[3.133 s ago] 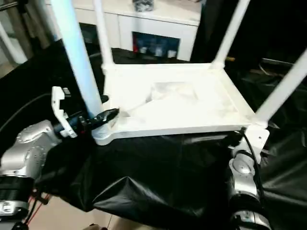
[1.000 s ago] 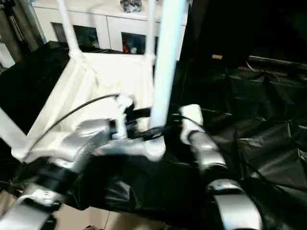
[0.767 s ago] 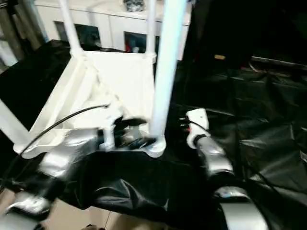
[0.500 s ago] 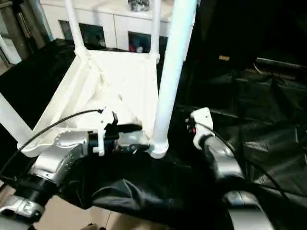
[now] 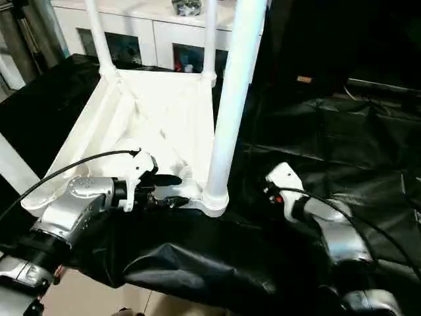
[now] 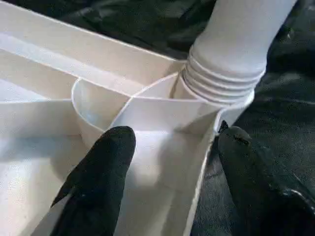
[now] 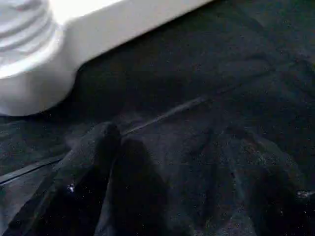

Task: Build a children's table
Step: Rotate table base, then rotate leg to tighten

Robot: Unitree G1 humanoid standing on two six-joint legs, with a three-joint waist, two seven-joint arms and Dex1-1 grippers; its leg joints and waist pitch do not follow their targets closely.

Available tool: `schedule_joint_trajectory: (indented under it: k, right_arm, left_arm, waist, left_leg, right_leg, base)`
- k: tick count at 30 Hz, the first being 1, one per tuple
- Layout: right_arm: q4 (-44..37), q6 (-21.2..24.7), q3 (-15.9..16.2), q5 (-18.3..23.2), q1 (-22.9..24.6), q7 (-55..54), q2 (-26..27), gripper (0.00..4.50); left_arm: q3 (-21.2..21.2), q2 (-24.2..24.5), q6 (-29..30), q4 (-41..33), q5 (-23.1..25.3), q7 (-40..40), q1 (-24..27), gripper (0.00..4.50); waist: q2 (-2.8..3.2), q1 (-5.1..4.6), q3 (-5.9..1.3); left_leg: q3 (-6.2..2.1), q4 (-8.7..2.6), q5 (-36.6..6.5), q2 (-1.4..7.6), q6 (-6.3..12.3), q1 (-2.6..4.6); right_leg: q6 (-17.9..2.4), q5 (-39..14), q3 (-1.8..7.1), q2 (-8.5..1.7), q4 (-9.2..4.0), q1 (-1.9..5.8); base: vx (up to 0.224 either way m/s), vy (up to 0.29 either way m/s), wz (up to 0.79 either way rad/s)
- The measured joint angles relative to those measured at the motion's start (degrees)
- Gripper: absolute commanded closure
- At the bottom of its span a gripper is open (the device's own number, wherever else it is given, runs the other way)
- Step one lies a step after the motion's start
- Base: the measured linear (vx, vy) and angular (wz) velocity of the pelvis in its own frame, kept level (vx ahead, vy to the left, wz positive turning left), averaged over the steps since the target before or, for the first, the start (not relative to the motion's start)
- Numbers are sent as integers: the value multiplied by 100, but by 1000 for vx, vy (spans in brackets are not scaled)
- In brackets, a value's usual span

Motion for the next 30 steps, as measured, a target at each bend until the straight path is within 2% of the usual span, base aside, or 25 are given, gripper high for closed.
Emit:
schedule_joint_trajectory:
  k: [4, 5, 9, 11, 14, 16, 21, 26, 30]
  right_arm:
    - [-190, 167, 14, 12, 106, 86, -53, 79]
    - [-207, 216, 37, 11, 119, 123, -55, 79]
    - [-381, 312, 81, 14, 128, 210, -70, 79]
    - [-409, 373, 90, 19, 124, 220, -109, 79]
    - [-409, 408, 90, 17, 125, 234, -144, 79]
    - [-411, 418, 92, 13, 124, 238, -151, 79]
    - [-416, 490, 103, 5, 115, 245, -159, 79]
    - [-443, 493, 107, 5, 112, 246, -163, 79]
    - [-578, 497, 108, 6, 113, 253, -163, 79]
  left_arm:
    - [-57, 133, 155, -28, 69, -78, -50, 181]
    - [-60, 143, 155, -28, 91, -91, -53, 207]
    - [-83, 178, 153, -59, 110, -245, -54, 221]
    - [-93, 204, 167, -92, 98, -380, -45, 248]
    - [-177, 254, 257, -190, 71, -617, -11, 262]
    - [-258, 246, 270, -190, 81, -653, -14, 292]
    - [-479, 207, 33, 153, 398, -752, -319, 332]
    - [-478, 200, -83, 467, 535, -742, -512, 357]
    - [-544, 244, -197, 531, 639, -900, -590, 384]
  waist:
    - [-1, -6, -1]
    - [-1, -9, -1]
    - [-1, -6, -1]
    - [-2, 4, -1]
    - [-2, 15, 0]
    - [-4, 19, 1]
    - [-1, 63, -1]
    - [2, 134, -3]
    - [0, 121, -3]
  left_leg:
    - [0, -2, 0, 0, 0, 1]
    - [0, -2, 0, 0, 0, 1]
    - [0, -2, 0, 0, 0, 1]
    - [0, -2, 0, 0, 0, 0]
    - [0, -2, 0, 0, 0, -1]
    - [0, -1, 0, 0, 0, -3]
    - [0, -2, 0, -1, 0, -1]
    - [-2, -2, 0, -1, 0, 5]
    - [-4, -1, 0, 0, 0, 5]
  right_leg:
    - [1, -1, 0, 1, -1, -1]
    - [1, -1, 1, 1, -1, -1]
    - [1, -1, 1, 1, -1, -1]
    - [1, -1, 1, 0, -1, -1]
    - [1, -1, 1, 0, -3, -1]
    - [2, -1, 0, 0, -4, -2]
    - [2, -2, 0, -1, -6, 1]
    - [2, -1, 0, -2, -3, 14]
    - [2, -1, 4, -5, -9, 17]
  base:
    - [0, 0, 0]
    - [0, 0, 0]
    - [0, 0, 0]
    - [0, 0, 0]
    - [0, 0, 0]
    - [0, 0, 0]
    - [0, 0, 0]
    - [0, 0, 0]
    - [0, 0, 0]
